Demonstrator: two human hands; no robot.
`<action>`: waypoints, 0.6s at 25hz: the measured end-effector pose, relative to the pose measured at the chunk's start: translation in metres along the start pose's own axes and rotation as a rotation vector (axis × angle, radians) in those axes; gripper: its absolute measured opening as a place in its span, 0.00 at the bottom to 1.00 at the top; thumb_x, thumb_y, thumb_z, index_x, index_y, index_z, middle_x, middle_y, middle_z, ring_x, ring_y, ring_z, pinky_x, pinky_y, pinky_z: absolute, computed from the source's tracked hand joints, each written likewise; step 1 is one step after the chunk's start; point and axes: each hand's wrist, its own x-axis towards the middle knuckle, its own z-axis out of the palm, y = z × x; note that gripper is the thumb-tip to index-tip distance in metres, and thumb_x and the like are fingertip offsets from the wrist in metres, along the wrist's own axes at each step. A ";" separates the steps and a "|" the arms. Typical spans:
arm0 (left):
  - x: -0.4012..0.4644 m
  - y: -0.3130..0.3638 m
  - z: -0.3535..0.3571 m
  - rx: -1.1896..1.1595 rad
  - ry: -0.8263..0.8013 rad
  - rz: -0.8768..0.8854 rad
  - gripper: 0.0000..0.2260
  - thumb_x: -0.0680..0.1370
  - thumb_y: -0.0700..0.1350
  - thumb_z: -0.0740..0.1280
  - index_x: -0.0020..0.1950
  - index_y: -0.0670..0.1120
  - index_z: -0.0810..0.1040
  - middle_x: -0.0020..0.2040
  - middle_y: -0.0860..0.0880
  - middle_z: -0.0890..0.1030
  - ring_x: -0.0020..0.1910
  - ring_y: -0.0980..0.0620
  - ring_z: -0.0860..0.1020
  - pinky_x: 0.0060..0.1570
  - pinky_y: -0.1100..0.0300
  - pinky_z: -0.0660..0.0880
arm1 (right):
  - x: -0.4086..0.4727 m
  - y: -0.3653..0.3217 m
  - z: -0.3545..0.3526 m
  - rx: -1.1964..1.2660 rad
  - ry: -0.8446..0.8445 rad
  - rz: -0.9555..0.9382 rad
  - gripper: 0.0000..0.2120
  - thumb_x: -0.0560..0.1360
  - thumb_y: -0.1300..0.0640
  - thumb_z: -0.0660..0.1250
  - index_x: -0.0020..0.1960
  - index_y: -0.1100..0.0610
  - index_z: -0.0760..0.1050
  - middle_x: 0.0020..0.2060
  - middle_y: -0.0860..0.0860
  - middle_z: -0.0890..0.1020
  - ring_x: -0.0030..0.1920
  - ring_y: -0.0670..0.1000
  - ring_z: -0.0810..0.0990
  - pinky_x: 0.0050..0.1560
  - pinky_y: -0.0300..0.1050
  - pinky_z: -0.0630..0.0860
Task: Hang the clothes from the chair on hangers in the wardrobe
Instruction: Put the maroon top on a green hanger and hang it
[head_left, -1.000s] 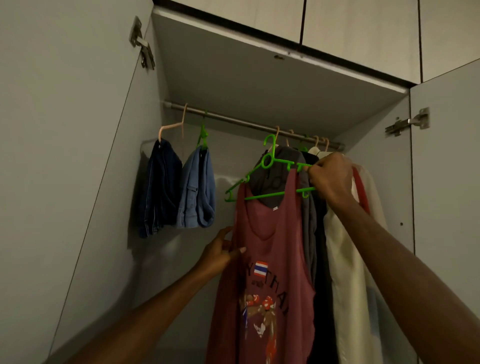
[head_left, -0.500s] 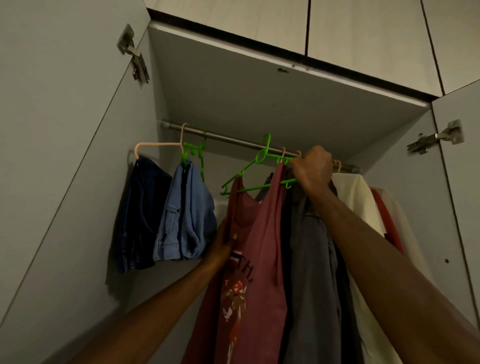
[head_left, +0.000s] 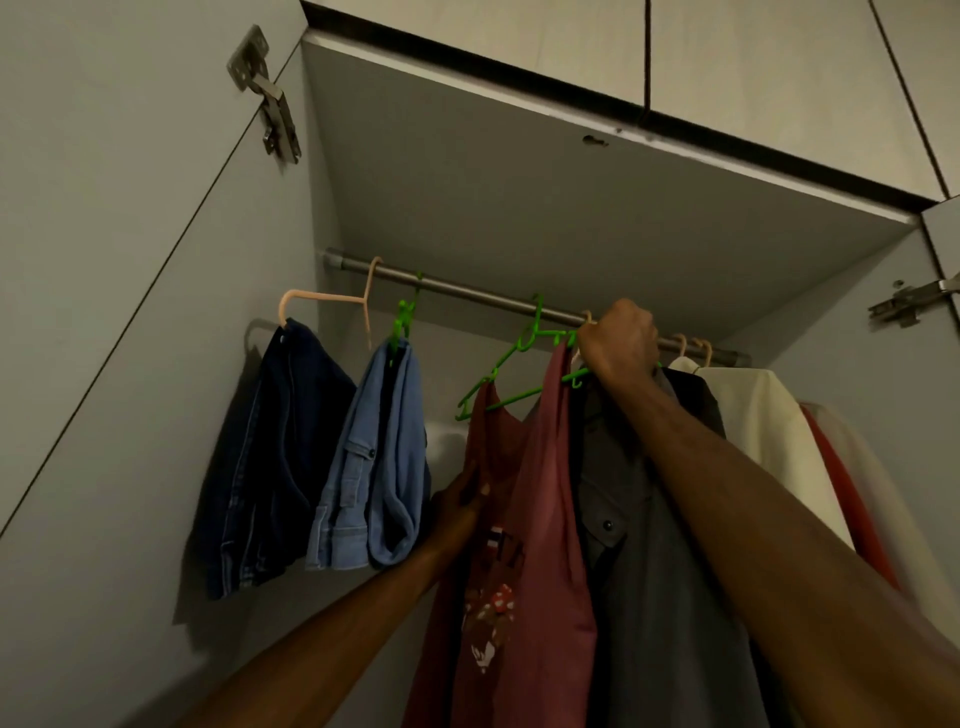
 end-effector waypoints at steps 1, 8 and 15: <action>-0.001 0.001 0.000 -0.025 0.007 -0.002 0.17 0.82 0.57 0.66 0.69 0.71 0.69 0.67 0.59 0.77 0.58 0.60 0.79 0.62 0.58 0.78 | -0.001 -0.001 0.003 -0.006 -0.004 -0.002 0.11 0.75 0.59 0.66 0.53 0.65 0.78 0.56 0.64 0.81 0.57 0.67 0.79 0.51 0.54 0.77; -0.008 -0.009 0.000 0.061 0.091 -0.170 0.38 0.81 0.53 0.69 0.83 0.46 0.52 0.80 0.44 0.63 0.77 0.43 0.66 0.73 0.48 0.67 | 0.001 0.001 0.002 -0.107 -0.087 -0.085 0.06 0.75 0.59 0.66 0.45 0.61 0.72 0.46 0.59 0.78 0.50 0.63 0.80 0.43 0.51 0.73; -0.014 0.025 0.020 -0.205 0.202 0.130 0.24 0.83 0.56 0.64 0.78 0.62 0.61 0.76 0.52 0.68 0.71 0.53 0.71 0.68 0.51 0.72 | -0.006 0.018 -0.010 0.157 -0.046 -0.059 0.11 0.68 0.53 0.71 0.37 0.62 0.81 0.28 0.56 0.82 0.27 0.55 0.83 0.32 0.51 0.83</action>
